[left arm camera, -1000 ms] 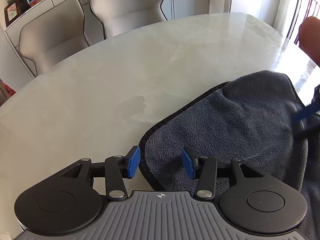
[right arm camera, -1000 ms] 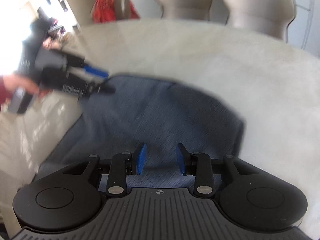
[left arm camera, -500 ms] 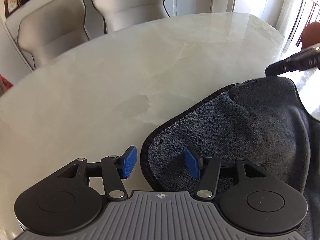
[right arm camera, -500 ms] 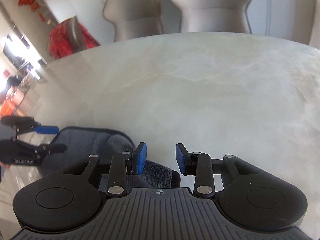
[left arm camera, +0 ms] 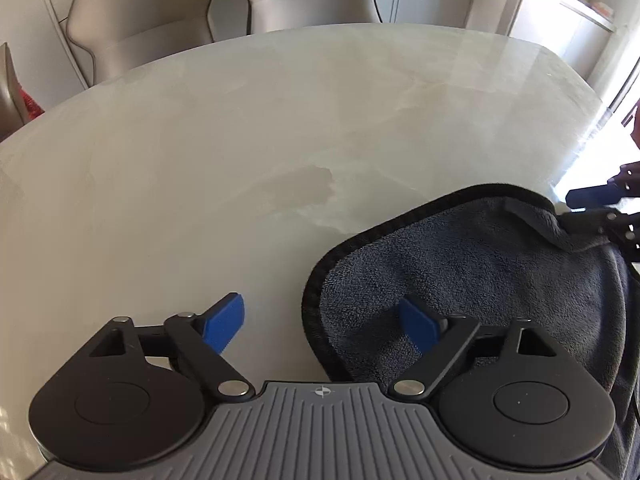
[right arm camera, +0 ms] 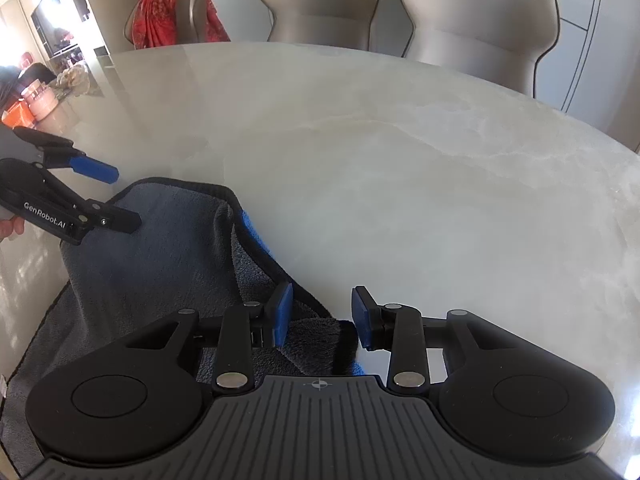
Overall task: Fold towel
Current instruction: 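Lay the towel flat on the table, grey side up, with both grippers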
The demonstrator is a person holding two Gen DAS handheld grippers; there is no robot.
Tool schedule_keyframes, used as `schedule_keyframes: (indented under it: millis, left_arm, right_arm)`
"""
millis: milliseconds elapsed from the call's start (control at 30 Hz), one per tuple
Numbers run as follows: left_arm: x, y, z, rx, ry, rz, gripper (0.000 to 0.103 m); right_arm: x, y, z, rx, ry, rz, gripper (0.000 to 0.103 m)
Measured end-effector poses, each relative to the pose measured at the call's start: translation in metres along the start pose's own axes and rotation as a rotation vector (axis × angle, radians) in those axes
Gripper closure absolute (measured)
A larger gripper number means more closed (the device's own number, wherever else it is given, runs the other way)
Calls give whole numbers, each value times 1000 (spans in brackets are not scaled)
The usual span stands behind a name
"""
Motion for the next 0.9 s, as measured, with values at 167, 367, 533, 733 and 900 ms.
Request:
schedule_keyframes:
  millis: [167, 367, 533, 733, 900]
  left_arm:
    - [-3, 5, 5, 40, 13, 26, 27]
    - [-5, 12, 7, 81, 28, 59, 48]
    - [-9, 15, 7, 85, 32, 91, 86]
    - [-13, 15, 8, 54, 32, 124, 92]
    - [-24, 11, -2, 21, 73, 141, 92]
  right_arm:
    - [-3, -13, 5, -41, -1, 13, 69]
    - [-4, -21, 10, -35, 16, -2, 68]
    - [-8, -35, 10, -160, 36, 18, 85]
    - [-26, -41, 11, -217, 98, 44, 89]
    - [-45, -18, 7, -172, 142, 106, 91]
Point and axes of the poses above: each gripper's, at about its wrist camera, not at the fingertips, and x roughly the way its jaws point, y to its right, z to its underside, the point moved 3 cm from there along x, roughly the way its jaws point, and after that the axes turned 10 degrees about -x, right-handed, at the moved point
